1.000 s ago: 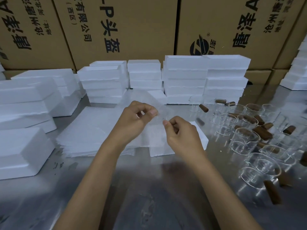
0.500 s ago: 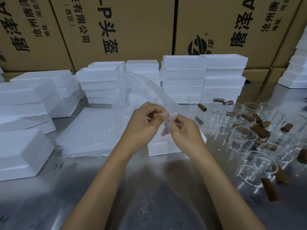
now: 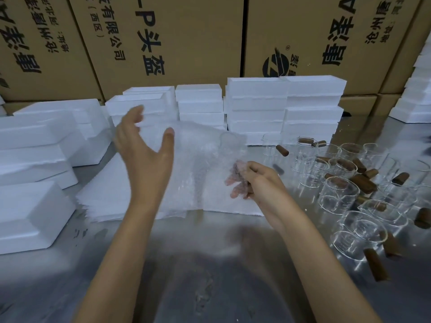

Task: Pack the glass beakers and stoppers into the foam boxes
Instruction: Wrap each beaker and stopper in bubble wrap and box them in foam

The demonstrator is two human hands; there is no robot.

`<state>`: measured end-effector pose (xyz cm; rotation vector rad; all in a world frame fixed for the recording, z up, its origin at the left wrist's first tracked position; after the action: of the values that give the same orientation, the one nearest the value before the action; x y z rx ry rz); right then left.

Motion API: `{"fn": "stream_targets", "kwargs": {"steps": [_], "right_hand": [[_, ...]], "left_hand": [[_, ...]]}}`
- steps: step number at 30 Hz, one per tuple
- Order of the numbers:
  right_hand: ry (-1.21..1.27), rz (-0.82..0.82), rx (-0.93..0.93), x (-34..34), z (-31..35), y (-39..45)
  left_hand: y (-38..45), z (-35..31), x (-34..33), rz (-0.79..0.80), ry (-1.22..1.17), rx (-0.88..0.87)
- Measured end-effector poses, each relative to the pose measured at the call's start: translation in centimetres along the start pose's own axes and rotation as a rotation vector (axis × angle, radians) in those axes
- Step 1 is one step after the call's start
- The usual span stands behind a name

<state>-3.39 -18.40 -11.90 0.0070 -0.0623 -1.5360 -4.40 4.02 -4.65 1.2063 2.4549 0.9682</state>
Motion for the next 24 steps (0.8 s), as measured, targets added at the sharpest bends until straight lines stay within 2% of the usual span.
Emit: {"fn": "stream_targets", "kwargs": {"steps": [2, 5, 7, 8, 12, 17, 21, 24], "right_hand": [[0.021, 0.04, 0.006, -0.1, 0.0, 0.0], [0.073, 0.097, -0.022, -0.6, -0.1, -0.1], [0.12, 0.123, -0.046, -0.9, -0.1, -0.3], [0.141, 0.128, -0.052, -1.0, -0.1, -0.3], [0.284, 0.111, -0.038, -0.8, 0.3, -0.4], [0.371, 0.15, -0.035, -1.0, 0.5, -0.5], [0.278, 0.276, -0.054, -2.1, 0.6, -1.2], [0.221, 0.312, -0.044, -2.6, 0.4, -1.3]], "left_hand": [[1.1, 2.9, 0.2, 0.084, -0.002, 0.229], [0.3, 6.6, -0.9, 0.352, -0.168, 0.648], [-0.7, 7.5, -2.0, 0.509, -0.333, 0.805], [-1.0, 7.7, -2.4, 0.532, -0.415, 0.844], [-1.2, 6.7, -2.5, 0.507, -0.648, 0.919], [-2.1, 5.4, -2.4, 0.601, -0.502, 0.878], [-2.5, 4.3, -2.8, 0.66, -0.422, 0.821], [-3.2, 3.5, -3.7, 0.747, -0.47, 0.796]]}}
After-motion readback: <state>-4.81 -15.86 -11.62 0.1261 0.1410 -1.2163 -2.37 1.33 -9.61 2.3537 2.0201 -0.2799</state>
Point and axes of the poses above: each hand's wrist, its own y-axis towards the middle knuckle, its own x-axis out of the back of the hand, z = x × y, the point moved 6 cm from there along y, towards the middle knuckle, and after that the axes turned 3 degrees about -y, right-handed, at the moved point
